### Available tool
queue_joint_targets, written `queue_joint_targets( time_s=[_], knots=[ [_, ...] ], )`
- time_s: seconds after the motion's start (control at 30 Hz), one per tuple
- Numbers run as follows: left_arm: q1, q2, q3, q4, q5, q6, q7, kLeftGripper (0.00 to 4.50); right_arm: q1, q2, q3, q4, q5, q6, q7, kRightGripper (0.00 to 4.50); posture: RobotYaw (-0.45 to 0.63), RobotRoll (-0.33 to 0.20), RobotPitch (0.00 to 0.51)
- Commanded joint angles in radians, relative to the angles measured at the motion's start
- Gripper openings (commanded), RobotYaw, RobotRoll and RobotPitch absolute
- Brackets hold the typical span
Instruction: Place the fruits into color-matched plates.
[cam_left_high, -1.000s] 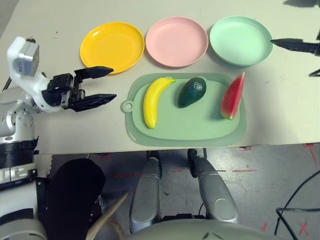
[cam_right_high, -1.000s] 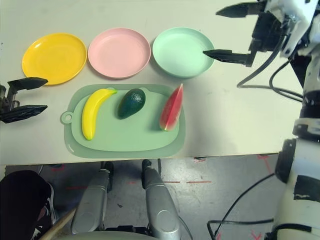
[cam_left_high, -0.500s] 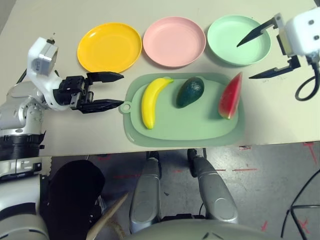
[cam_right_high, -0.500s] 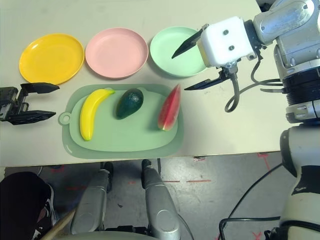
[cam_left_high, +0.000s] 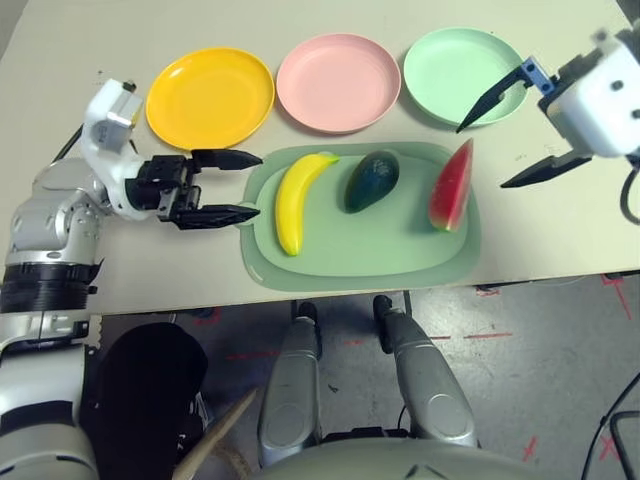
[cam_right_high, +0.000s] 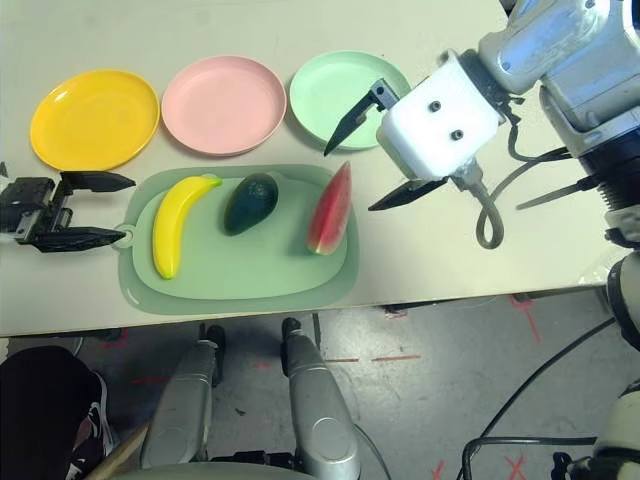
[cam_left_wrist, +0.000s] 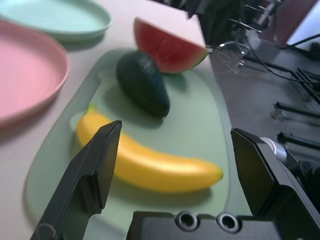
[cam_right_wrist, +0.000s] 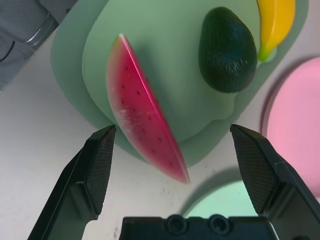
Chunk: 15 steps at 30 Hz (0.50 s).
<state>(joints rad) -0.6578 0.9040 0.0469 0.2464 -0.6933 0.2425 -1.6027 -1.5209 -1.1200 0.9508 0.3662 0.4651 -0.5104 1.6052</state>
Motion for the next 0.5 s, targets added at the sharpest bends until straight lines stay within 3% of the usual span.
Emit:
queue_joint_targets(
  time_s=[0.03, 0.5],
  knots=[
    [0.017, 0.032, -0.061, -0.052, -0.024, -0.089, -0.012, 4.45, 0.012, 0.009, 0.019, -0.018, -0.003, 0.001, 0.009, 4.5, -0.13, 0.0, 0.401],
    [-0.008, 0.09, -0.168, -0.089, -0.047, -0.235, -0.012, 4.45, 0.058, 0.069, 0.005, -0.04, -0.072, 0.04, 0.009, 4.5, -0.13, 0.0, 0.408]
  ],
)
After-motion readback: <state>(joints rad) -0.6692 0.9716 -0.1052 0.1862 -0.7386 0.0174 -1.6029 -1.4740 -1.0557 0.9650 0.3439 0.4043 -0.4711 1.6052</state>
